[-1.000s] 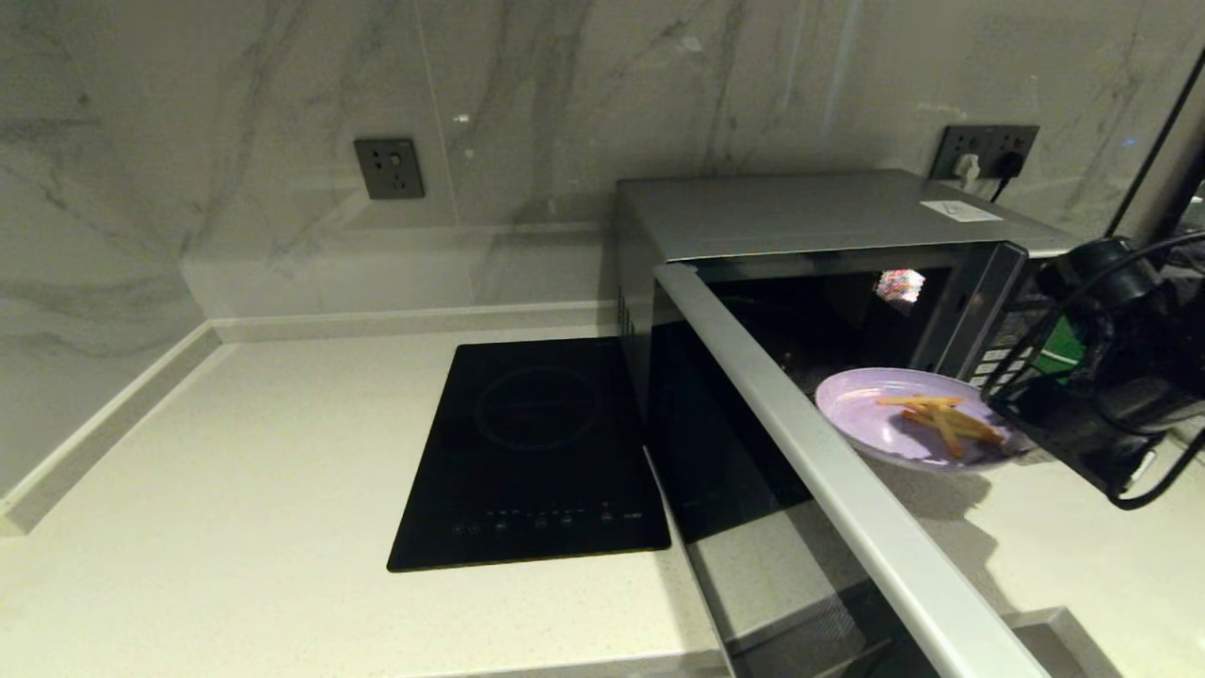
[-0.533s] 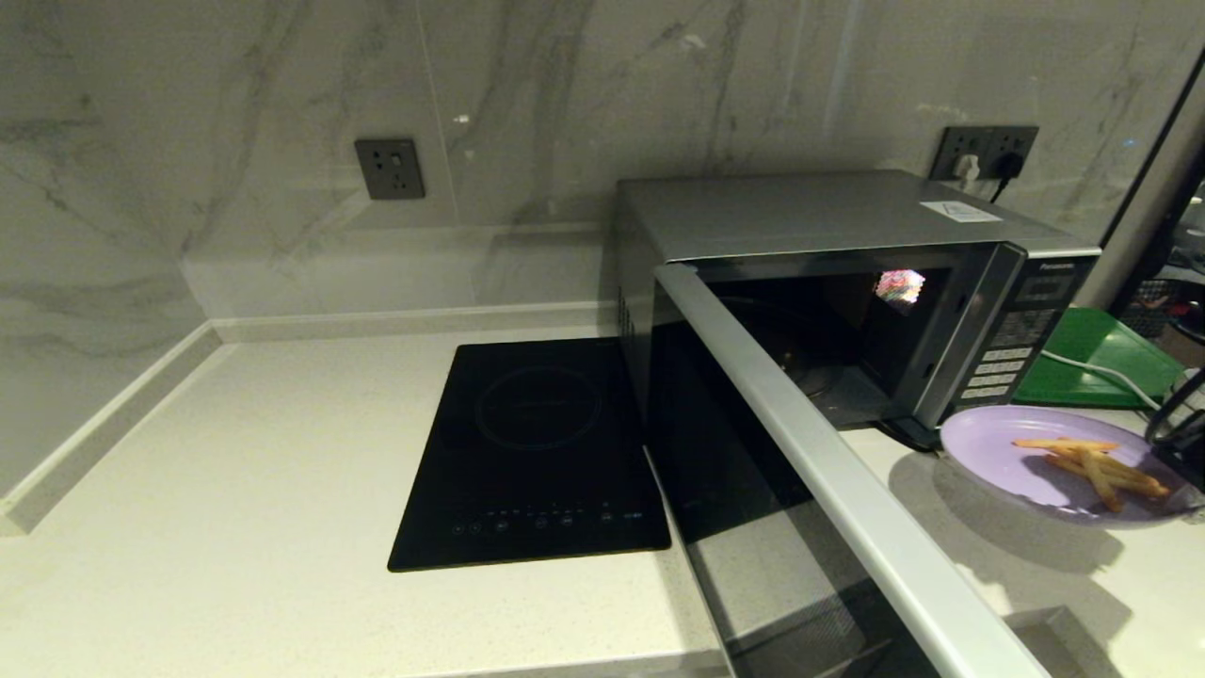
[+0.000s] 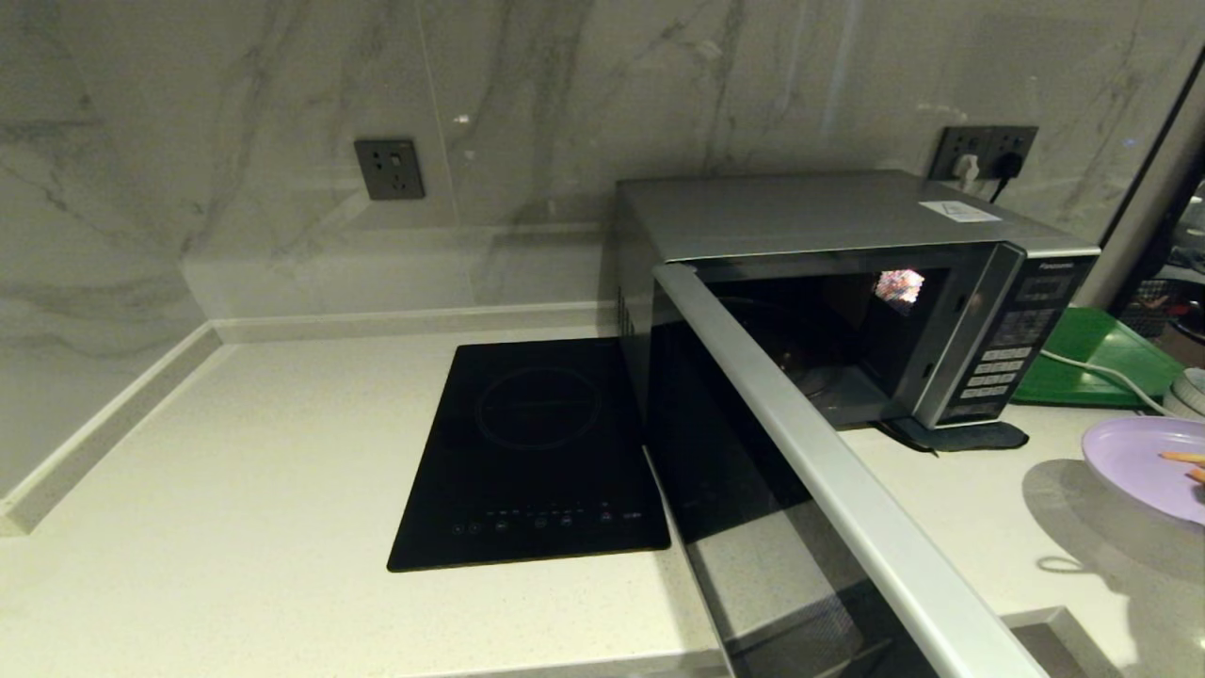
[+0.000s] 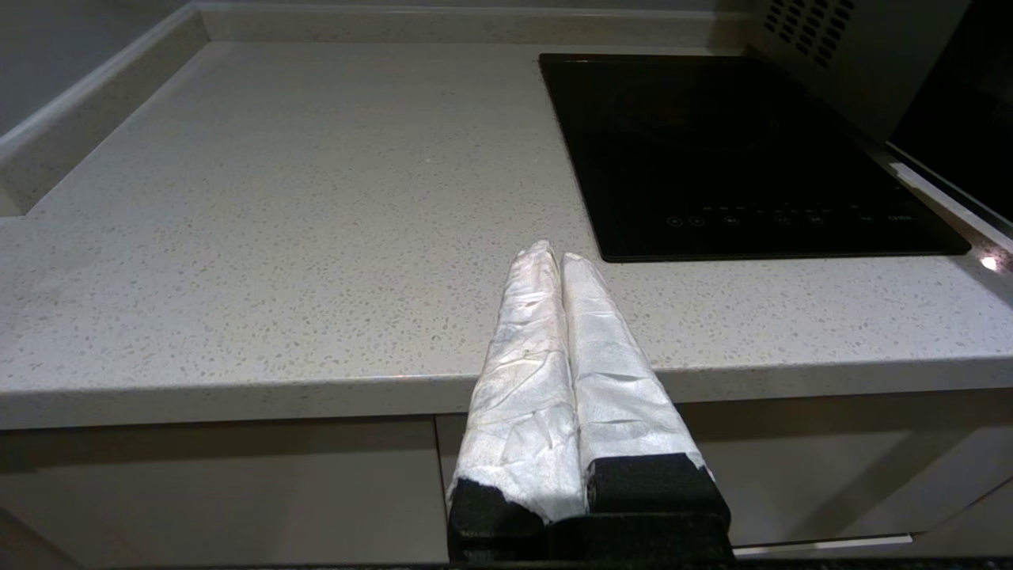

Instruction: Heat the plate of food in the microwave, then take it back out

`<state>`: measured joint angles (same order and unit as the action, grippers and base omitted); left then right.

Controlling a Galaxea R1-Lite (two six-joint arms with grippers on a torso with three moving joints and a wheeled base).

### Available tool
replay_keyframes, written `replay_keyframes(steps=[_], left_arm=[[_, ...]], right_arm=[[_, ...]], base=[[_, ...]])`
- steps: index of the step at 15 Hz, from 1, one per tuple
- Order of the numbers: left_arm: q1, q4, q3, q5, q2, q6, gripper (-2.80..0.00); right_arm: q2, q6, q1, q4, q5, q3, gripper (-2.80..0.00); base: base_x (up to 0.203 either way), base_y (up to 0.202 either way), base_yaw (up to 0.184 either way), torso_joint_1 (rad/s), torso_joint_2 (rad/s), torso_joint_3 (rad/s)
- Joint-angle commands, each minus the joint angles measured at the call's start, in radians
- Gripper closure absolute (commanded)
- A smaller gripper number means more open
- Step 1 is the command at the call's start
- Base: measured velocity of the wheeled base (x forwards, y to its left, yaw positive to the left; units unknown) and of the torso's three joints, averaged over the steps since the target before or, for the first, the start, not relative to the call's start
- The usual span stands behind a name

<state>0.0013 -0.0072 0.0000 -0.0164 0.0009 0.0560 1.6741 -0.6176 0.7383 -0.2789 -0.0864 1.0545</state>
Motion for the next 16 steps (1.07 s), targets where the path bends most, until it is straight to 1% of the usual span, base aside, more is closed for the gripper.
replay_keyframes(steps=[1,5,7,8,16], left_arm=[[0.000,0.000,0.000,0.000,0.001,0.001,0.00],[0.000,0.000,0.000,0.000,0.001,0.001,0.00],[0.000,0.000,0.000,0.000,0.001,0.001,0.00],[0.000,0.000,0.000,0.000,0.001,0.001,0.00],[0.000,0.000,0.000,0.000,0.001,0.001,0.00]], right_arm=[[0.097,0.007,0.061,0.029,0.018,0.001,0.00],[0.199,0.017,0.123,0.066,0.067,-0.005,0.00],[0.238,0.057,0.147,0.073,0.099,-0.004,0.00],[0.248,0.061,0.158,0.073,0.117,-0.001,0.00],[0.284,0.062,0.162,0.075,0.142,0.002,0.00]], base=[[0.000,0.000,0.000,0.000,0.00,0.000],[0.000,0.000,0.000,0.000,0.00,0.000],[0.000,0.000,0.000,0.000,0.00,0.000],[0.000,0.000,0.000,0.000,0.00,0.000],[0.000,0.000,0.000,0.000,0.00,0.000]])
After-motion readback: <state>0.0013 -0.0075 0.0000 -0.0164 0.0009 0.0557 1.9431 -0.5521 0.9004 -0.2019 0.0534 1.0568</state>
